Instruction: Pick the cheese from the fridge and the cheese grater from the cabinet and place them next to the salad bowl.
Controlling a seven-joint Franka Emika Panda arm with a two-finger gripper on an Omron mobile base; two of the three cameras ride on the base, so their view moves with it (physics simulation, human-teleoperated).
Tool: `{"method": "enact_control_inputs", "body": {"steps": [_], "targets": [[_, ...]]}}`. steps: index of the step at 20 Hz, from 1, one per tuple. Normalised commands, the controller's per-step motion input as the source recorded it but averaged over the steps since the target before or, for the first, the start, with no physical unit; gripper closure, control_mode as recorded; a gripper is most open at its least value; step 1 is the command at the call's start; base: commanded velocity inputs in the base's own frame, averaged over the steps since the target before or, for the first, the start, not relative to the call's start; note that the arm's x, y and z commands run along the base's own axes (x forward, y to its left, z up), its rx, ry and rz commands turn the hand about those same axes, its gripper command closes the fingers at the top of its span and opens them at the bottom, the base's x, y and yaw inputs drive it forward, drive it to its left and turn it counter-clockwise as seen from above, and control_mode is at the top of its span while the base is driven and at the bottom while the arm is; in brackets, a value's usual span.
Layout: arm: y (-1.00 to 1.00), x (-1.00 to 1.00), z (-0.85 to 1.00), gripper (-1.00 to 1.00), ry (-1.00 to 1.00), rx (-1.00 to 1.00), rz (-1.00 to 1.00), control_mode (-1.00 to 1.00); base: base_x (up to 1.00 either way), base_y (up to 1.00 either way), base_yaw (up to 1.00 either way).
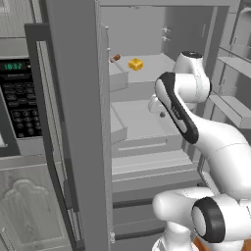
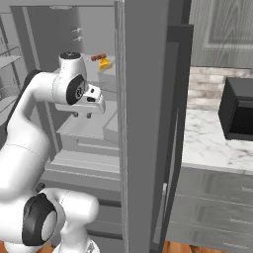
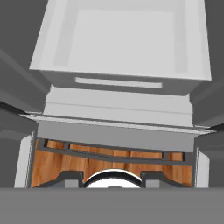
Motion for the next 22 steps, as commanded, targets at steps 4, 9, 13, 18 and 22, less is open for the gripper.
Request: {"method": "enact_control_inputs", "body": {"steps": [4,9,13,18,22], "targets": [[0.0,-0.2,0.0,-1.0,-0.02,0.0,0.0,-1.0,0.0,0.0,0.0],[0.0,-0.27,0.05,-1.0,-0.21,-0.01,0.03,-1.0,0.0,0.0,0.0],[0.0,-0.09,0.22,-1.0,-0.42,-0.04,0.08,-1.0,0.0,0.0,0.0],[0.04,-0.01,0.31,-1.0,-0.4,-0.03,0.08,-1.0,0.0,0.0,0.0],[0.06,0.0,0.38,-1.0,-0.34,-0.03,0.05,-1.0,0.0,0.0,0.0]]}}
